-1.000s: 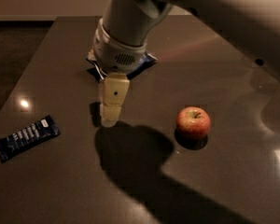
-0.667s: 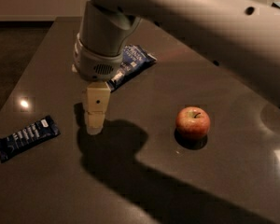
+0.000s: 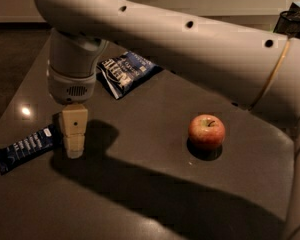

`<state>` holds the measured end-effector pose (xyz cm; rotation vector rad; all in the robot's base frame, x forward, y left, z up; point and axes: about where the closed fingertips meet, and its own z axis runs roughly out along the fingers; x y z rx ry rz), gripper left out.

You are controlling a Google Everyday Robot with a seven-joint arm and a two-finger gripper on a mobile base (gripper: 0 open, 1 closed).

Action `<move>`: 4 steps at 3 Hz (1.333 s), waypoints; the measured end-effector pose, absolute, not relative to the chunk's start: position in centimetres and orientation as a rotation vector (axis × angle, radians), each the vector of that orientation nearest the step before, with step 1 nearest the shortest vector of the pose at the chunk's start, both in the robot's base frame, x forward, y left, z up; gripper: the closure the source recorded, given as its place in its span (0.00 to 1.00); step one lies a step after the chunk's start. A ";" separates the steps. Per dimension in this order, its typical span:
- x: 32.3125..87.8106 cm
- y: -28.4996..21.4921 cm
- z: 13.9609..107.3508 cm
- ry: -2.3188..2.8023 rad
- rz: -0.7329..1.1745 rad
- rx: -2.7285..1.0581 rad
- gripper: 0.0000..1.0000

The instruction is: Pick rxbar blueberry

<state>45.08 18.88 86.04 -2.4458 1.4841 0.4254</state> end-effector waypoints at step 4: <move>43.9 24.8 83.2 1.431 0.450 -2.534 0.34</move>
Offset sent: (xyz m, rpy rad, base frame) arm -0.0188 0.0570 -0.0165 0.0055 0.0273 0.0567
